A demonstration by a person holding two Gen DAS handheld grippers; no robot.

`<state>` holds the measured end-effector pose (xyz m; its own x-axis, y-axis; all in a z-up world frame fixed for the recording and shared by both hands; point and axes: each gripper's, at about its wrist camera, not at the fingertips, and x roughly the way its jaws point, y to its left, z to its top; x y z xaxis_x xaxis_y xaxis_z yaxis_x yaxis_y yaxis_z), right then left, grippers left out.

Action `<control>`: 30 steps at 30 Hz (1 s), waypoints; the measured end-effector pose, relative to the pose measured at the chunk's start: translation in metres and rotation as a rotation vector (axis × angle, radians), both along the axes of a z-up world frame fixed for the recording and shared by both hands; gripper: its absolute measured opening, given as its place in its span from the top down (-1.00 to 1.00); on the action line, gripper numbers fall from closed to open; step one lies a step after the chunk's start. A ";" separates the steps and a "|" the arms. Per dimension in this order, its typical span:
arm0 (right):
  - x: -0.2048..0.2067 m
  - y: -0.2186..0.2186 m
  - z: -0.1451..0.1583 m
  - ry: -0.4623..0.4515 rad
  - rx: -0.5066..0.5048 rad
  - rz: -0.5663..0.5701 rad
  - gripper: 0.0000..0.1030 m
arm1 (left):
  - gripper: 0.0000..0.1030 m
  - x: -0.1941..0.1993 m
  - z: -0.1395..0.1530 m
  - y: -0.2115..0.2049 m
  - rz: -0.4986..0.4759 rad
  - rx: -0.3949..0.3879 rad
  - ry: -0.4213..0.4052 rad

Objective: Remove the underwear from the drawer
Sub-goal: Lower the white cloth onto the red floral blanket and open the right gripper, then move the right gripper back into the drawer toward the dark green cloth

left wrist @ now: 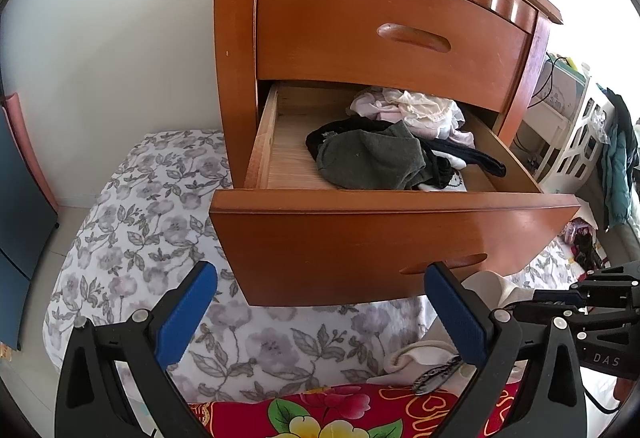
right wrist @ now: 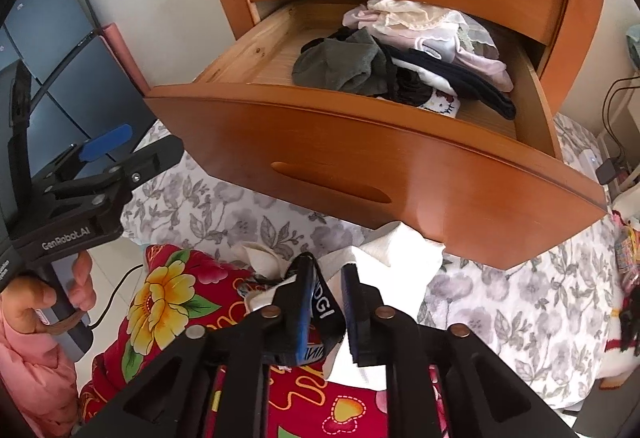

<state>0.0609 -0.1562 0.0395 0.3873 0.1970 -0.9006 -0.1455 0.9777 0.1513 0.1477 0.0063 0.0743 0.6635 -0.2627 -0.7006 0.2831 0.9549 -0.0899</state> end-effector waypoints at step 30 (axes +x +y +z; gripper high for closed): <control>-0.002 -0.056 -0.010 -0.030 -0.084 -0.236 -1.00 | -1.00 0.001 -0.003 -0.008 -0.014 0.036 -0.022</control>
